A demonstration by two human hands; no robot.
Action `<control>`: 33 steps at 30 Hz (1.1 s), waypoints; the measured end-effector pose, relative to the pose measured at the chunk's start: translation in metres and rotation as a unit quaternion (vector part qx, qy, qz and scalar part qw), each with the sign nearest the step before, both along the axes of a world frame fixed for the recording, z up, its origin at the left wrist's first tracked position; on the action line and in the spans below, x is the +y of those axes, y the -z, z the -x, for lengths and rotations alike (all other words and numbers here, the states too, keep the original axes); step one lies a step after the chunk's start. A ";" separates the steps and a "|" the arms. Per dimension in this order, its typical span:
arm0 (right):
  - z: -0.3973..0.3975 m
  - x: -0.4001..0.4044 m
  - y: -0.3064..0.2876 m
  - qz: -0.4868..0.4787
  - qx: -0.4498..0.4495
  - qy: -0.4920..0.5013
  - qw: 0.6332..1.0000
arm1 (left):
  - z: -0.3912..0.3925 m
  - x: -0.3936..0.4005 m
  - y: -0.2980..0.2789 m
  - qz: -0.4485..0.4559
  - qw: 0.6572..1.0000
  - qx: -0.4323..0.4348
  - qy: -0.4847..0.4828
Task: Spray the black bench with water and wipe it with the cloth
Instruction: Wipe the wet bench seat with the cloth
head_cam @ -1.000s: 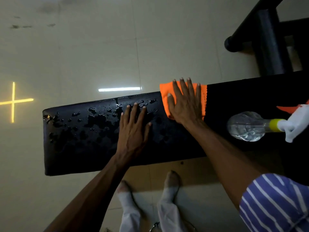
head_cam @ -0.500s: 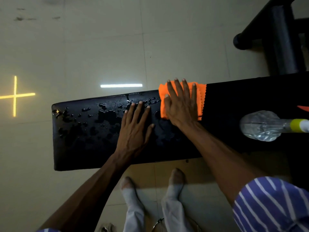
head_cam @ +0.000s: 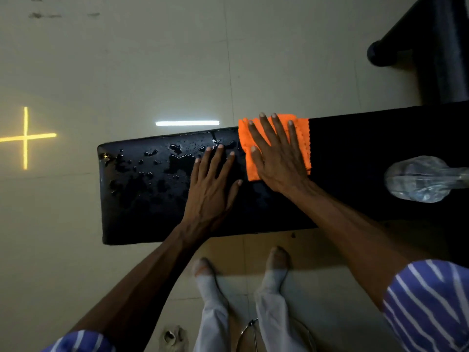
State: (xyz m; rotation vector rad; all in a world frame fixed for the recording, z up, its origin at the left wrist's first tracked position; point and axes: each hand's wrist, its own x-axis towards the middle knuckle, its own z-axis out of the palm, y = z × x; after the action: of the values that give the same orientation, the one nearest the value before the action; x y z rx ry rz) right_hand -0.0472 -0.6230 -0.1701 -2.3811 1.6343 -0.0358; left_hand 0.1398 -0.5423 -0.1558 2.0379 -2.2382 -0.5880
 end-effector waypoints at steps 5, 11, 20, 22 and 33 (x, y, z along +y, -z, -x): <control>0.028 -0.010 -0.001 -0.008 0.026 0.005 1.000 | -0.035 0.016 0.000 -0.007 0.998 -0.038 -0.040; -0.040 0.000 0.003 0.003 -0.001 0.045 0.999 | -0.051 0.026 0.006 -0.004 0.999 -0.037 -0.015; -0.050 -0.019 0.001 -0.014 0.008 0.118 0.993 | -0.067 0.033 0.010 0.011 0.999 -0.043 -0.024; -0.071 -0.008 0.000 -0.010 -0.008 0.100 0.995 | -0.069 0.034 0.011 0.011 0.999 -0.044 -0.020; -0.079 -0.006 0.000 -0.011 0.018 0.095 0.995 | -0.087 0.044 0.008 0.003 0.998 -0.046 -0.029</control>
State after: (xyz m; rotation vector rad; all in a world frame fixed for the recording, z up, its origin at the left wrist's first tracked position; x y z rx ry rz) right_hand 0.0319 -0.6287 -0.1701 -2.2157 1.8621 -0.0082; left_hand 0.2270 -0.4980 -0.1643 2.1634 -2.2169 -0.4922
